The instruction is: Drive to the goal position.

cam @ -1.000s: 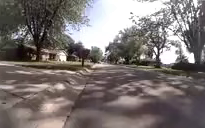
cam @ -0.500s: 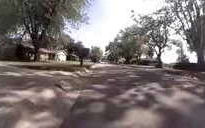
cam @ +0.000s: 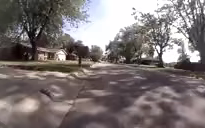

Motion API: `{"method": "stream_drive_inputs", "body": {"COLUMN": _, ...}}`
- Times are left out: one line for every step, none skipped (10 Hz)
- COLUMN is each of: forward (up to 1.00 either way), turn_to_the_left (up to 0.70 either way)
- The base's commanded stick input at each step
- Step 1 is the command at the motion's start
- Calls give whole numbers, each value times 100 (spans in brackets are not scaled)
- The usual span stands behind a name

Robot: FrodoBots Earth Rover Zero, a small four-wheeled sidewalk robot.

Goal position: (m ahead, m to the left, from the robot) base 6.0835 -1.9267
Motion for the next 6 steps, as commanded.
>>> {"method": "stream_drive_inputs", "body": {"forward": 100, "turn_to_the_left": 3}}
{"method": "stream_drive_inputs", "body": {"forward": 100, "turn_to_the_left": 2}}
{"method": "stream_drive_inputs", "body": {"forward": 100, "turn_to_the_left": 3}}
{"method": "stream_drive_inputs", "body": {"forward": 100, "turn_to_the_left": 3}}
{"method": "stream_drive_inputs", "body": {"forward": 100, "turn_to_the_left": 2}}
{"method": "stream_drive_inputs", "body": {"forward": 100, "turn_to_the_left": 2}}
